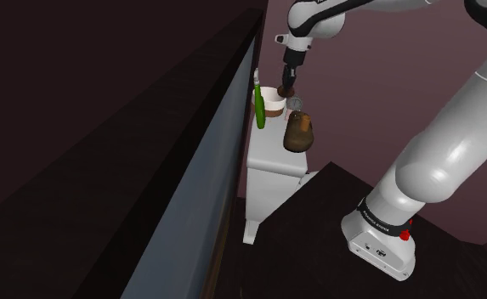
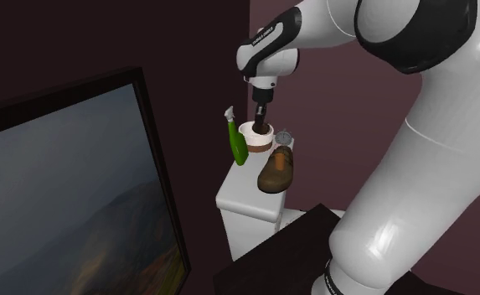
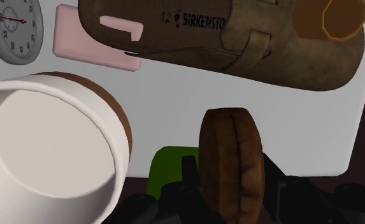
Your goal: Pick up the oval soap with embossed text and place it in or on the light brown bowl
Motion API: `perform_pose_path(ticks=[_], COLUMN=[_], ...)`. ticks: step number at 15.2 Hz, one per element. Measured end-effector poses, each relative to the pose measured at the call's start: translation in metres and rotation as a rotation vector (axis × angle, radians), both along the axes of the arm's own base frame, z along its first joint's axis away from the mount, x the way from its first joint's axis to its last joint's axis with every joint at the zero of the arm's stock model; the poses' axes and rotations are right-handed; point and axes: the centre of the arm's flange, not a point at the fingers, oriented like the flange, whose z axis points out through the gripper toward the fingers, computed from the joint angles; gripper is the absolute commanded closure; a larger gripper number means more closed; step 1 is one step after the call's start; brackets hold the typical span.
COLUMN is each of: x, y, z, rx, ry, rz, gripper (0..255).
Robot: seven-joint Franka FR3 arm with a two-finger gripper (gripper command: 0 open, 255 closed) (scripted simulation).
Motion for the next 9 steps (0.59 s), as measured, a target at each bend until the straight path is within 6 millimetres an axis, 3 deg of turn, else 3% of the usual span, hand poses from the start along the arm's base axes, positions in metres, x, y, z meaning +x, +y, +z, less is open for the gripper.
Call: perform_pose_path(ticks=[9], x=[0.089], y=[-0.065], z=[0.004], rx=[0.000], ry=[0.001], rz=[-0.002], gripper=[255])
